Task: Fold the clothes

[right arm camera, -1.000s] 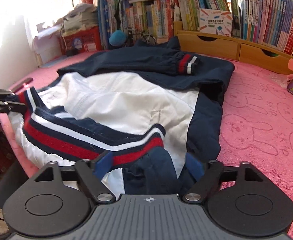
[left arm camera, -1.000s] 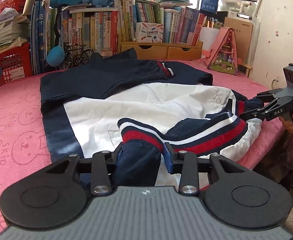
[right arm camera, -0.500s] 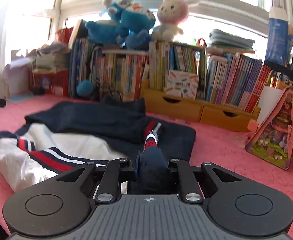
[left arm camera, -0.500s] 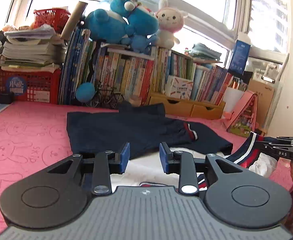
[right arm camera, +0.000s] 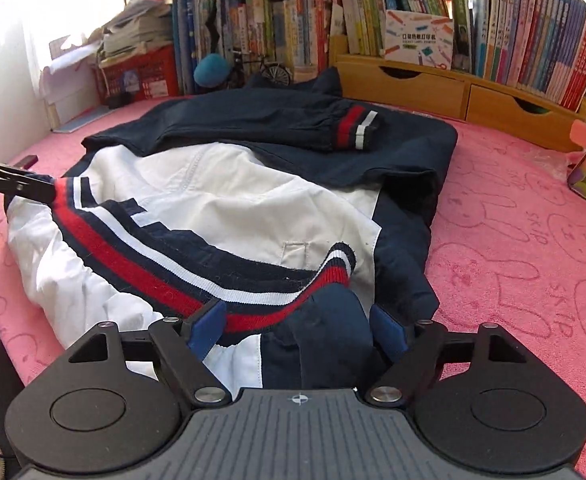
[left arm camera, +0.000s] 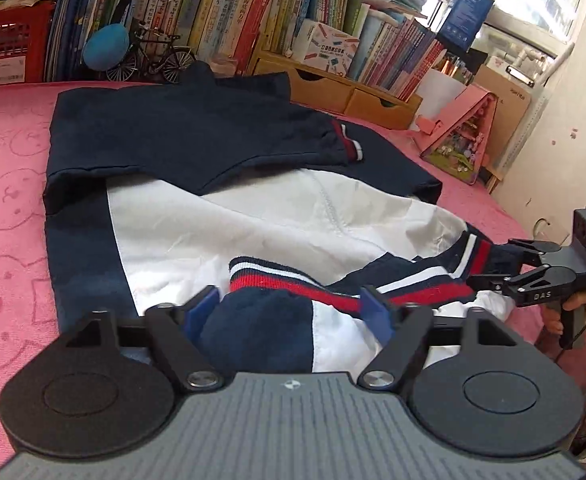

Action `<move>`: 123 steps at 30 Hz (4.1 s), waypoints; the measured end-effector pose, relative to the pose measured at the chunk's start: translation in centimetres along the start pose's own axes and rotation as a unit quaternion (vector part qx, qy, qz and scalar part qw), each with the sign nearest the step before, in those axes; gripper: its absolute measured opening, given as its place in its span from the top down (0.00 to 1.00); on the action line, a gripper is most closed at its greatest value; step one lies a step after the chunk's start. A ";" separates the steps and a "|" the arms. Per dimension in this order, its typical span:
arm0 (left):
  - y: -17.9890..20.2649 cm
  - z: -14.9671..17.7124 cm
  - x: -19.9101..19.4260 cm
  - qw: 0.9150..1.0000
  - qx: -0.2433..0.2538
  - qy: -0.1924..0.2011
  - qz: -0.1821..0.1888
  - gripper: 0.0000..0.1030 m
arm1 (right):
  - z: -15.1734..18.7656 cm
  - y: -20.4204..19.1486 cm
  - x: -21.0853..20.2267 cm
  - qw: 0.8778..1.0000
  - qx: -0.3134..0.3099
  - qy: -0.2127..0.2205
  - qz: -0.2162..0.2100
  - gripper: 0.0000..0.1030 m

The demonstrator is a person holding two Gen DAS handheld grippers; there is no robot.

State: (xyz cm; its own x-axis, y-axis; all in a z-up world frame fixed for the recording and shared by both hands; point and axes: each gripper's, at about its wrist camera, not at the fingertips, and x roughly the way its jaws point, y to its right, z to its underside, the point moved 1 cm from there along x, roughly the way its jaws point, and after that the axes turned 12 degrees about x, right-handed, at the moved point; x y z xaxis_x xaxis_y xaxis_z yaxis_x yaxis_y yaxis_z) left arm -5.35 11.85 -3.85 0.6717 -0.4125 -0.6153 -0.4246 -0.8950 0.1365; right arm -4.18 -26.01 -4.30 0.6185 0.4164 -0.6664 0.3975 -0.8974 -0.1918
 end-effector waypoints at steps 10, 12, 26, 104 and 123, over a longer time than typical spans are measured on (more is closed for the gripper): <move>0.3 -4.8 -8.3 0.983 -0.016 0.177 -0.040 0.81 | -4.8 -6.3 -9.6 0.976 -0.119 0.180 0.029 0.88; -0.3 -8.1 -9.1 0.973 0.010 0.220 -0.068 0.81 | -8.4 -6.8 -10.4 0.961 -0.121 0.246 0.040 0.88; -9.8 -15.1 10.3 0.972 0.050 0.086 -0.214 0.78 | -20.7 -2.0 16.5 0.976 -0.059 0.160 0.137 0.87; 10.1 -2.2 10.4 0.823 0.536 0.003 -0.188 0.37 | -8.0 -12.5 5.9 0.952 -0.298 0.072 -0.026 0.90; 3.8 -3.2 9.8 0.857 0.436 -0.040 -0.272 0.88 | -5.9 -10.8 7.9 0.865 -0.471 0.128 0.115 0.90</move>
State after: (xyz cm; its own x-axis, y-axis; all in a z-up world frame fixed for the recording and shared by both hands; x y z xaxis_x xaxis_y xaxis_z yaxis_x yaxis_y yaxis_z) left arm 1.61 3.89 -6.92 0.8856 0.0698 -0.4592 -0.3767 -0.4707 -0.7978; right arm 0.37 -12.15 -3.26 0.8371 0.3691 -0.4037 0.5447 -0.4941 0.6776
